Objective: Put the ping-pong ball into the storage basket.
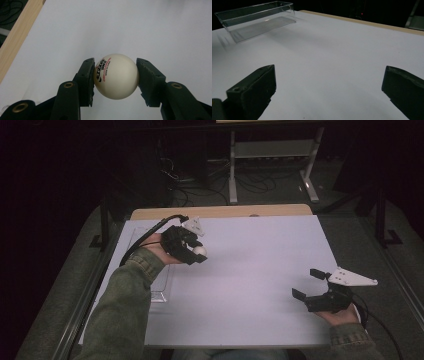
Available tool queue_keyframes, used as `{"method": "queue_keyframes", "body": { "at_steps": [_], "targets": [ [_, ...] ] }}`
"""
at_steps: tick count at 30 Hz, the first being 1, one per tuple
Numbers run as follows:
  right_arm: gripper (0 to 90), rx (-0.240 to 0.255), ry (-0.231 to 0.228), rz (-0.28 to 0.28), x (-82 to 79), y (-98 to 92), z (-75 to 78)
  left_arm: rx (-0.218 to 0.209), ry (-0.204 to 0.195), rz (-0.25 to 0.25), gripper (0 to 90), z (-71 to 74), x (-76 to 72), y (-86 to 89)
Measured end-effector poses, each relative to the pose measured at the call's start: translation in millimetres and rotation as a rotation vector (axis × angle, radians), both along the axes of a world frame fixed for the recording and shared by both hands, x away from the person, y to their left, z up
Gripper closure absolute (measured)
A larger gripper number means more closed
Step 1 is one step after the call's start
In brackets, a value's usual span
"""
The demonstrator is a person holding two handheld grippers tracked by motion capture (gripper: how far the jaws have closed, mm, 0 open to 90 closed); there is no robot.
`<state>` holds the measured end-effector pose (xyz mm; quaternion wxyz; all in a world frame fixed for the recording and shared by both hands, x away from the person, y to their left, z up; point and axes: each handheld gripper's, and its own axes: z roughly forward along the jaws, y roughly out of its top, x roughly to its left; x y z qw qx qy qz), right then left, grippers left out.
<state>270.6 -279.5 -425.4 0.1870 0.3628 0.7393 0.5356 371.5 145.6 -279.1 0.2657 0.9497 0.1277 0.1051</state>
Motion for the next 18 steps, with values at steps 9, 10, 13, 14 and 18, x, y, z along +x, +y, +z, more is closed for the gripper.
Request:
{"method": "queue_keyframes", "body": {
  "at_steps": [9, 10, 13, 14, 18],
  "targets": [
    [0.0, 0.002, 0.007, -0.003, 0.0, 0.1, -0.6, 0.005, -0.001, 0.046, 51.4, -0.4, -1.3, 19.3],
    [0.0, 0.003, 0.009, -0.003, 0.1, 0.1, -0.7, 0.005, 0.0, 0.051, 51.4, -0.3, -1.5, 21.0],
    [0.0, 0.0, 0.009, -0.002, 0.1, 0.3, -1.0, 0.012, 0.003, 0.065, 51.4, 0.1, -1.9, 27.9],
    [0.0, -0.001, 0.01, -0.002, 0.2, 0.5, -1.1, 0.013, 0.002, 0.068, 51.4, 0.3, -2.1, 29.9],
    [0.0, -0.003, 0.01, 0.0, 0.3, 0.6, -1.3, 0.018, 0.003, 0.081, 51.3, -0.4, -3.1, 36.1]
  ]
}}
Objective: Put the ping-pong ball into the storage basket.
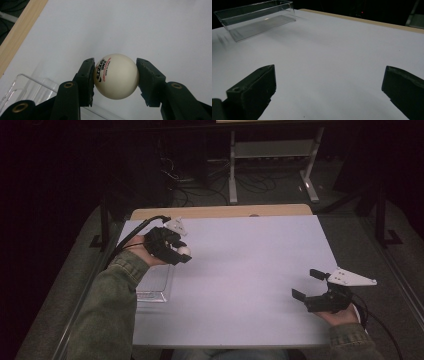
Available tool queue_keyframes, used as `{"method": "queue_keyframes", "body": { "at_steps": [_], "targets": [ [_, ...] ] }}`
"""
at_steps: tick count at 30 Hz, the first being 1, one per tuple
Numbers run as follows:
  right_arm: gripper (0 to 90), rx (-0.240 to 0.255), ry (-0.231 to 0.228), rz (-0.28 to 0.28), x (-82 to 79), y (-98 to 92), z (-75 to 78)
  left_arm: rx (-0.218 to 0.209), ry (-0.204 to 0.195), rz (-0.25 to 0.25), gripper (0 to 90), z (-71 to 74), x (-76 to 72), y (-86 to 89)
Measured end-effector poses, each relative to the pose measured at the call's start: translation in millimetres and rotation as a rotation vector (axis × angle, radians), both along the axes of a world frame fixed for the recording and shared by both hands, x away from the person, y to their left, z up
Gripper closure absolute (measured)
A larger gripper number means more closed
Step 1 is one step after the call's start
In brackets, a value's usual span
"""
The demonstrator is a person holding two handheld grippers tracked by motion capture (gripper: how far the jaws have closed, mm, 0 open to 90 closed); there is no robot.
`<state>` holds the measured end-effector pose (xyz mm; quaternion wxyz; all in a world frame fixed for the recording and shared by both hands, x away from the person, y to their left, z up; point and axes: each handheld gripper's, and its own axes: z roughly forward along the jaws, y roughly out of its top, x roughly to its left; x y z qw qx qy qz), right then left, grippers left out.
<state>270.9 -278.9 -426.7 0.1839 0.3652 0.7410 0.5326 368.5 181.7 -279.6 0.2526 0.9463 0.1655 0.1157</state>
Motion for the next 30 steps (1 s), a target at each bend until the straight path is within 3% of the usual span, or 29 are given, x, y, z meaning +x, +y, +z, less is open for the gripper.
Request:
{"method": "queue_keyframes", "body": {
  "at_steps": [30],
  "targets": [
    [0.0, -0.008, 0.002, -0.009, 0.0, 1.0, -0.9, -0.017, 0.011, 0.101, 51.3, -9.7, -7.5, 49.6]
  ]
}}
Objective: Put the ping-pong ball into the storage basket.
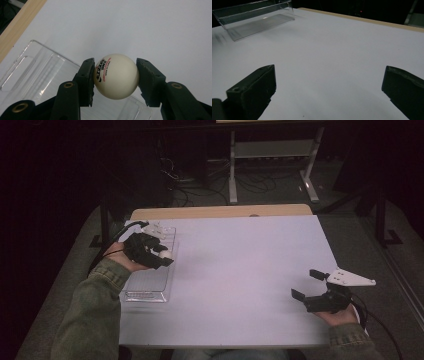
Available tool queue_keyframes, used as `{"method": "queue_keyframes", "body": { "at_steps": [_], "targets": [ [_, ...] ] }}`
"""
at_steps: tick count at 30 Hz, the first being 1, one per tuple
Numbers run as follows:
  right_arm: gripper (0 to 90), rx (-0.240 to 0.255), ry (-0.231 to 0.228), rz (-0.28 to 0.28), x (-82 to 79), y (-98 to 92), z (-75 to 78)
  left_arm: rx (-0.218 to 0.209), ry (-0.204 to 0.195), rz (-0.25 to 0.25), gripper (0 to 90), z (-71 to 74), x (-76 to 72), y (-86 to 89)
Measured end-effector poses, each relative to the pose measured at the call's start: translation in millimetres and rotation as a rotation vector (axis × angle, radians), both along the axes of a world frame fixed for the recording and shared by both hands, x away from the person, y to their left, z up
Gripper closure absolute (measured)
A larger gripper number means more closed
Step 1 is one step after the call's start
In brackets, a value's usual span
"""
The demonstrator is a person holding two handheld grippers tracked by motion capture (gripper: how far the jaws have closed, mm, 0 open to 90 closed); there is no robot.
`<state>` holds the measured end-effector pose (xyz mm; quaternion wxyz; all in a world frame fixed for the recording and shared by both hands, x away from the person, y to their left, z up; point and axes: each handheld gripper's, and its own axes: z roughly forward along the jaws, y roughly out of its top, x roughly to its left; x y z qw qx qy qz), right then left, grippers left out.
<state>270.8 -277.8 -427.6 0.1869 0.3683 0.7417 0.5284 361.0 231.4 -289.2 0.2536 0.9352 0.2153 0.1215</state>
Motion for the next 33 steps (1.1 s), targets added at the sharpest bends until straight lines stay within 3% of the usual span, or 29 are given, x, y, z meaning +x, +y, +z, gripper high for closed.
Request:
{"method": "queue_keyframes", "body": {
  "at_steps": [16, 33],
  "targets": [
    [0.0, -0.002, 0.0, -0.004, 0.0, -0.2, 0.0, -0.004, 0.018, 0.058, 51.3, -16.2, 1.2, 23.1],
    [0.0, -0.005, 0.002, 0.0, -0.1, 0.4, -0.2, 0.015, 0.045, 0.083, 51.1, -39.6, 7.0, 26.6]
  ]
}}
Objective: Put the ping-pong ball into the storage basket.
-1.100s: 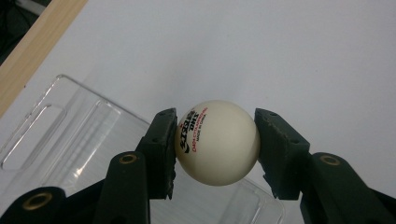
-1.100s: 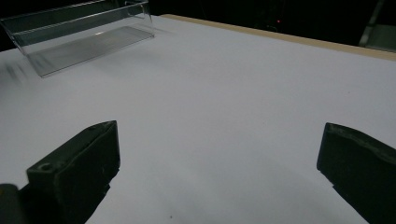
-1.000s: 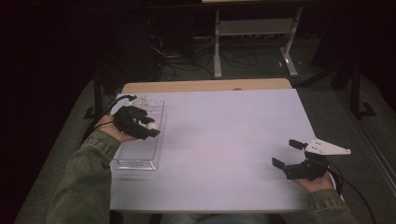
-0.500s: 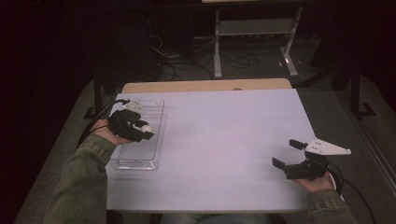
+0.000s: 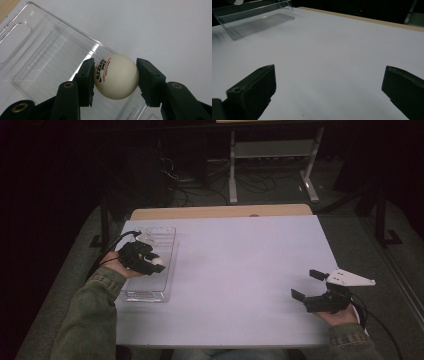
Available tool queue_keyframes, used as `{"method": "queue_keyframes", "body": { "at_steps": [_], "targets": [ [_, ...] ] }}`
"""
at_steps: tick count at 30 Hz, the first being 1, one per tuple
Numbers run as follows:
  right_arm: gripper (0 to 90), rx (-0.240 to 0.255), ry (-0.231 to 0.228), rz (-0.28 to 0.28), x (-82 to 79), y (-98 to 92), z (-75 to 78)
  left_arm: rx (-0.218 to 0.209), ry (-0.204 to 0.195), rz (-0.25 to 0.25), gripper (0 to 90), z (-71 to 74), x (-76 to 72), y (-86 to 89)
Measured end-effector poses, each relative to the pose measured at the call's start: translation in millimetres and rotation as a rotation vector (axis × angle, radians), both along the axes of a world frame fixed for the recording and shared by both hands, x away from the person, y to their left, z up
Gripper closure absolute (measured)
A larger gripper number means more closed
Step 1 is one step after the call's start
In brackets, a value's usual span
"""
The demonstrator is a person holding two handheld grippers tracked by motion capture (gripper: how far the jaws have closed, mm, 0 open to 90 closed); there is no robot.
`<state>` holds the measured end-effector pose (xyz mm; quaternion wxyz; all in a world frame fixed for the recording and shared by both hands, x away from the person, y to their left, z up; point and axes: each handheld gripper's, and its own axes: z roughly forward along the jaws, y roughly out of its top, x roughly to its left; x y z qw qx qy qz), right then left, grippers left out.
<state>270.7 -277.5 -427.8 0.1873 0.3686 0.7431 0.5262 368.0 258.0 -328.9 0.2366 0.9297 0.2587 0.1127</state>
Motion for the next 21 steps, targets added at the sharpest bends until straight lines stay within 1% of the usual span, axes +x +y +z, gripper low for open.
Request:
{"method": "queue_keyframes", "body": {
  "at_steps": [8, 13, 19, 20, 21],
  "targets": [
    [0.0, -0.002, 0.002, 0.0, 0.1, 0.1, -0.2, 0.014, 0.025, 0.007, 51.0, -10.0, 0.6, 4.3],
    [0.0, -0.002, 0.003, -0.001, 0.8, 0.0, -0.7, 0.013, 0.036, 0.012, 51.1, -13.9, 0.4, 7.4],
    [0.0, -0.005, 0.004, 0.001, 0.7, 0.3, -0.8, 0.019, 0.033, 0.023, 50.4, -17.3, 0.2, 8.2],
    [0.0, -0.004, 0.004, 0.001, 0.7, 0.3, -0.8, 0.023, 0.028, 0.031, 48.1, -17.6, 0.6, 8.5],
    [0.0, -0.004, 0.004, 0.001, 0.7, 0.2, -0.8, 0.021, 0.022, 0.04, 43.9, -17.7, 1.0, 9.2]
  ]
}}
